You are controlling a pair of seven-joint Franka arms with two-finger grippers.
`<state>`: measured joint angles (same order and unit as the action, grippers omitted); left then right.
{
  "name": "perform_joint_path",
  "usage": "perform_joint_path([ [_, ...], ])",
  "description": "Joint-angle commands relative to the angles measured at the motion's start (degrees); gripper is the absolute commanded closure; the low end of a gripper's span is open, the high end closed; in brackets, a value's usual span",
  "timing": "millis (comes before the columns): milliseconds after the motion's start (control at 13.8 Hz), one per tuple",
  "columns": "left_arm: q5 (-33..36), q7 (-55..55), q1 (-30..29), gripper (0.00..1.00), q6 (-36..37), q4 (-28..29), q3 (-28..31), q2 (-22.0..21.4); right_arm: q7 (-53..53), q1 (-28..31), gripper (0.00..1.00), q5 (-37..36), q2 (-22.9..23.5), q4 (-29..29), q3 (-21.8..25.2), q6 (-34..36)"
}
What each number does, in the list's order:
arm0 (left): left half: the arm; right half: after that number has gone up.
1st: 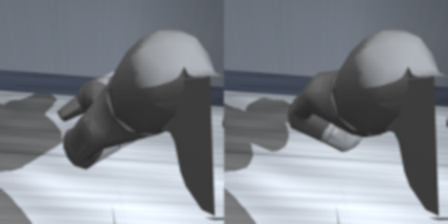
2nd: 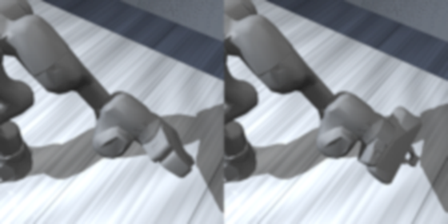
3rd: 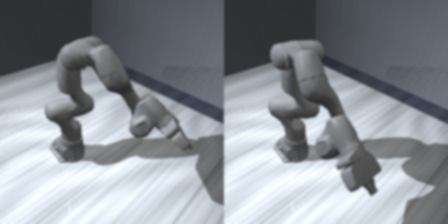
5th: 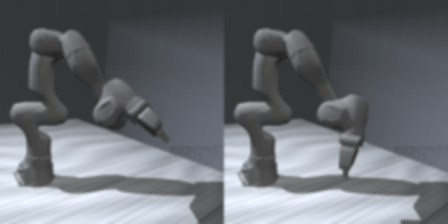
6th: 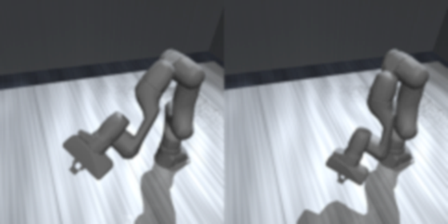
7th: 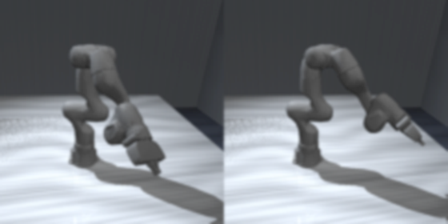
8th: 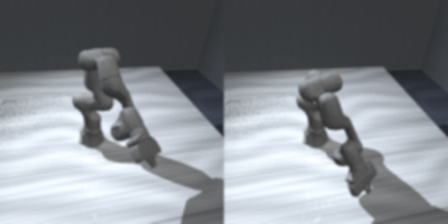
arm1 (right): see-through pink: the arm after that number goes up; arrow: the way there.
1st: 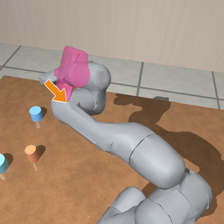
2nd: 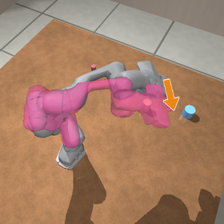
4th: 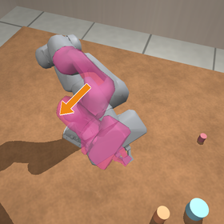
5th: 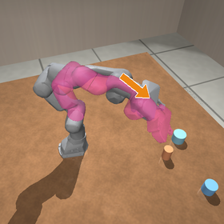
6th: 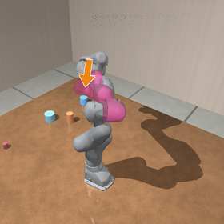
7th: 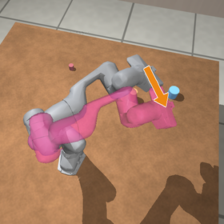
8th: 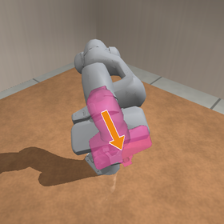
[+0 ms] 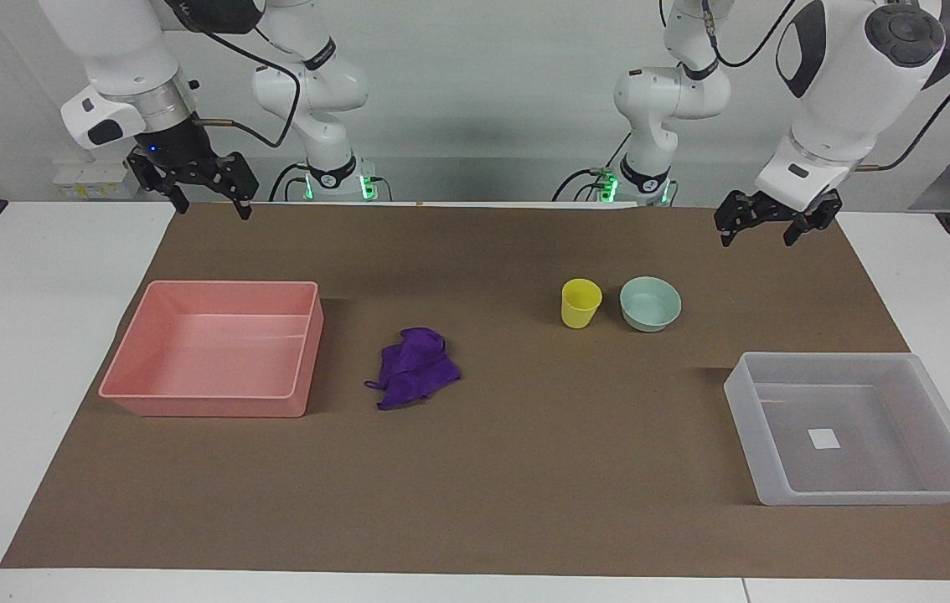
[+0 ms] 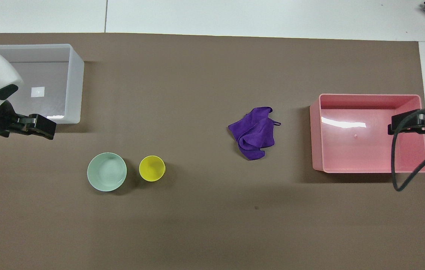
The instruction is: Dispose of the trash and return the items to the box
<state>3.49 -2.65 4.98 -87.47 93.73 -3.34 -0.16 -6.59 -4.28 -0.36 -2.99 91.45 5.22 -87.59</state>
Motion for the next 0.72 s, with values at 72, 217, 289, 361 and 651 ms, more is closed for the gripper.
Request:
perform_joint_path([
  [72, 1.08, -0.51, 0.91, 0.00, 3.09, -0.12, 0.44, -0.63, -0.53, 0.06, 0.00, -0.61, 0.18, -0.92, -0.39, 1.28],
  [217, 1.08, -0.51, 0.91, 0.00, 2.93, -0.30, 0.44, -0.54, -0.80, 0.06, 0.00, -0.52, 0.09, -0.58, -0.39, 1.11],
  [289, 0.90, -0.42, 0.74, 0.00, 2.31, -0.38, 0.44, -0.19, -0.80, 0.06, 0.00, -0.52, 0.00, -0.31, -0.39, 0.76],
  [361, 0.90, -0.33, 0.73, 0.00, 1.44, -0.65, 0.44, 0.25, -0.88, 0.06, 0.00, -0.44, 0.00, -0.31, -0.39, 0.75],
  [651, 0.64, -0.16, 0.47, 0.00, -0.68, -0.65, 0.44, 0.43, -0.80, 0.06, 0.00, -0.61, -0.17, -0.05, -0.39, 0.58],
])
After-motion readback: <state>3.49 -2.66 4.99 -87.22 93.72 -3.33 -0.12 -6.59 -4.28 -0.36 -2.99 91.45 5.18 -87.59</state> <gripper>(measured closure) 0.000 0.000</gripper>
